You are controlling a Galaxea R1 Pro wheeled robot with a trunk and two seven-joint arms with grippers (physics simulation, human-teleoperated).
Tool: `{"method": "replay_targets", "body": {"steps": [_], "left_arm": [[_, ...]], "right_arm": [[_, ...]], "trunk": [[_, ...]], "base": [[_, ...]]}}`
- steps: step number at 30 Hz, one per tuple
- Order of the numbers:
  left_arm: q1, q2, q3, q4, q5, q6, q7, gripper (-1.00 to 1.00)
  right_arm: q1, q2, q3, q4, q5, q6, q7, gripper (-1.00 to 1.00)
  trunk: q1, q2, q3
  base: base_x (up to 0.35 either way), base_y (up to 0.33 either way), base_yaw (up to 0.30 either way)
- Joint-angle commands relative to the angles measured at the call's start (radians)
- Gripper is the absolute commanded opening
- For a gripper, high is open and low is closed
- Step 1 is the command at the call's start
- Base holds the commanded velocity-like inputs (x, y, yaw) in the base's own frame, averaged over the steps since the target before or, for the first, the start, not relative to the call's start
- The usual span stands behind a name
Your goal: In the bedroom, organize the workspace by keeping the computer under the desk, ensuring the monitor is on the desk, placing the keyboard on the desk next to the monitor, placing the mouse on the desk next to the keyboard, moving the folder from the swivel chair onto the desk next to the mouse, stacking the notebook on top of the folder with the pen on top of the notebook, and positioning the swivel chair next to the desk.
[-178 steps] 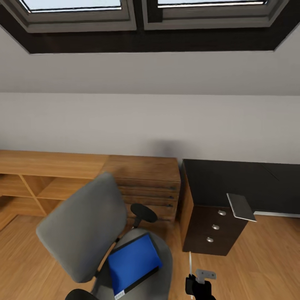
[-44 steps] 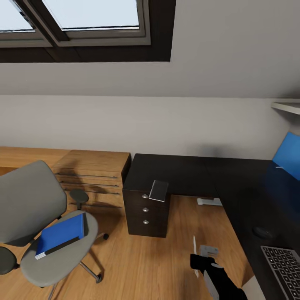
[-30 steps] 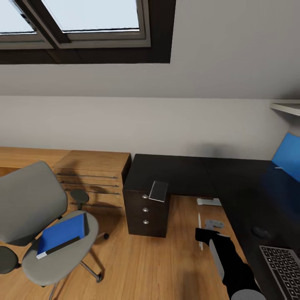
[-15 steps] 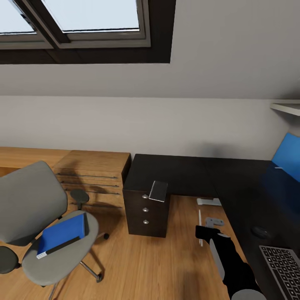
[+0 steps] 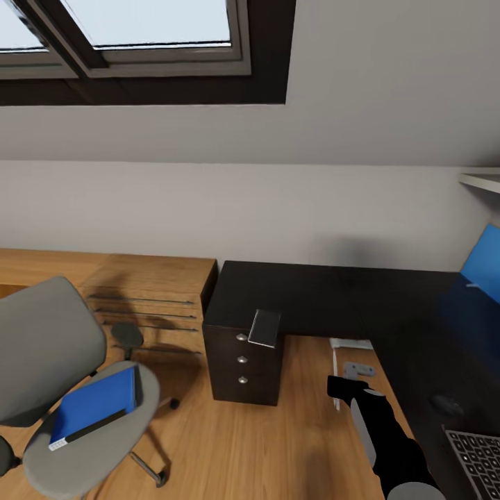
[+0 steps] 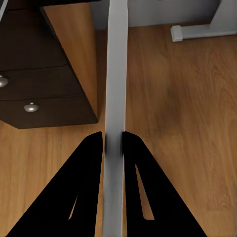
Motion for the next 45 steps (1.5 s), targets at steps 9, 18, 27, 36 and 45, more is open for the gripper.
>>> {"method": "replay_targets", "body": {"steps": [9, 18, 27, 36, 45], "left_arm": [[-0.001, 0.001, -0.008, 0.001, 0.011, -0.005, 0.009, 1.00], [-0.001, 0.001, -0.010, 0.020, 0.010, -0.005, 0.009, 1.00], [0.000, 0.001, -0.011, 0.030, 0.009, -0.005, 0.008, 1.00], [-0.001, 0.001, -0.011, 0.031, 0.008, -0.005, 0.008, 1.00], [-0.001, 0.001, -0.011, 0.032, 0.009, -0.005, 0.008, 1.00]], "right_arm": [[-0.001, 0.000, -0.002, -0.002, 0.003, 0.005, 0.000, -1.00], [-0.001, -0.001, -0.004, -0.004, 0.003, 0.007, -0.001, -1.00], [-0.001, -0.001, -0.004, -0.005, 0.003, 0.010, -0.001, -1.00], [-0.001, -0.005, -0.004, -0.005, 0.004, 0.012, -0.001, -1.00], [-0.001, -0.016, -0.004, -0.004, 0.004, 0.015, -0.001, -1.00]], "trunk": [[0.001, -0.002, -0.002], [0.001, -0.002, -0.002], [0.001, -0.002, -0.002], [0.001, -0.002, -0.002], [0.001, -0.002, -0.002]], "base": [[0.331, 0.000, 0.000], [0.335, 0.000, 0.000], [0.336, 0.000, 0.000], [0.336, 0.000, 0.000], [0.271, -0.010, 0.000]]}}
